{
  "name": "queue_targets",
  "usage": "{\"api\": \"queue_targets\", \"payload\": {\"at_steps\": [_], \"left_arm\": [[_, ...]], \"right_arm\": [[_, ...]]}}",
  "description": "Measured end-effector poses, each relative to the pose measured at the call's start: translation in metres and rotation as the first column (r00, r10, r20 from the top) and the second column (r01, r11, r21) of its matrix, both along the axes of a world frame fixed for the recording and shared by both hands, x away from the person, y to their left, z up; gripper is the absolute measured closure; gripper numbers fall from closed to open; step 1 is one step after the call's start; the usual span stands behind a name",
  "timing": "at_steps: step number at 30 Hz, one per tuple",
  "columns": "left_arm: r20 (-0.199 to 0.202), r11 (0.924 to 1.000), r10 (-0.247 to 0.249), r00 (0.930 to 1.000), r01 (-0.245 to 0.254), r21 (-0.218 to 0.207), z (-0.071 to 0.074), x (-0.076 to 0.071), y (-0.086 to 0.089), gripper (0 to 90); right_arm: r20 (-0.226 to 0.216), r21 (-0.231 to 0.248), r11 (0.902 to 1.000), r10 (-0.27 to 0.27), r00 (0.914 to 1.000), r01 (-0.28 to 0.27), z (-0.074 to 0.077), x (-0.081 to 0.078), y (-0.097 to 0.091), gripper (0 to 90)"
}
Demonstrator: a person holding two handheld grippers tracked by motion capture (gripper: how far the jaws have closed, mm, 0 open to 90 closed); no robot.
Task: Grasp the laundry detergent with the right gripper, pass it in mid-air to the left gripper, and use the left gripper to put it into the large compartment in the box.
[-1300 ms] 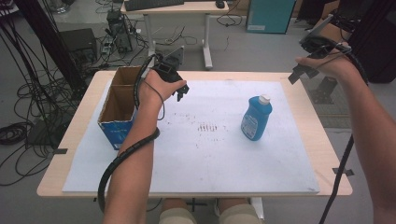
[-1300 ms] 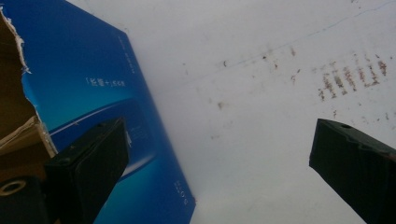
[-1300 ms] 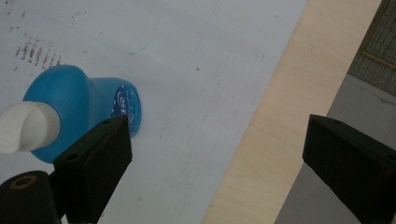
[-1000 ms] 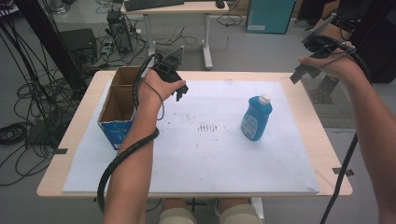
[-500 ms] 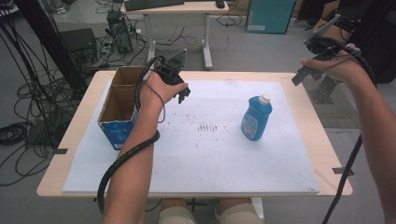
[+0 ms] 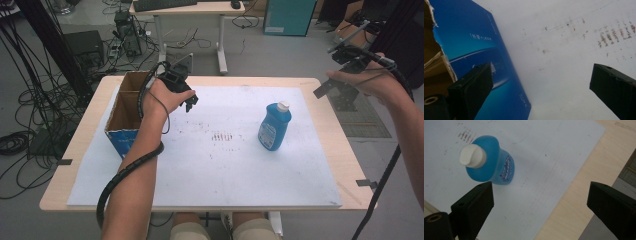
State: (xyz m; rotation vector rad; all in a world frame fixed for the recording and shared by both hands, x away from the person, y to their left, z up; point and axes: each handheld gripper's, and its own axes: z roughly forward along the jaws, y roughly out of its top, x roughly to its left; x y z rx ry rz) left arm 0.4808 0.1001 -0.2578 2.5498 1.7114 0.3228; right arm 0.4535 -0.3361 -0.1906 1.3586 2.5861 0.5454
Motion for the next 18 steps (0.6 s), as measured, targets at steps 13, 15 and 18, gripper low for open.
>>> {"api": "queue_targets", "payload": {"at_steps": [13,15,18], "left_arm": [[0.009,0.9996,-0.028,0.9996,0.028,0.007,0.0,-0.004,-0.006,5.2],[0.01,0.9992,-0.039,0.9992,0.039,0.009,0.0,-0.003,-0.007,5.2],[0.018,0.9991,-0.043,0.9989,0.043,0.001,0.001,-0.003,-0.01,5.2]], "right_arm": [[0.058,0.014,0.9944,0.104,0.9929,-0.105,-0.014,-0.037,0.003,5.5],[0.071,0.018,0.9927,0.118,0.9905,-0.12,-0.018,-0.043,0.005,5.2],[0.076,0.019,0.9914,0.128,0.989,-0.129,-0.024,-0.052,0.008,5.1]]}}
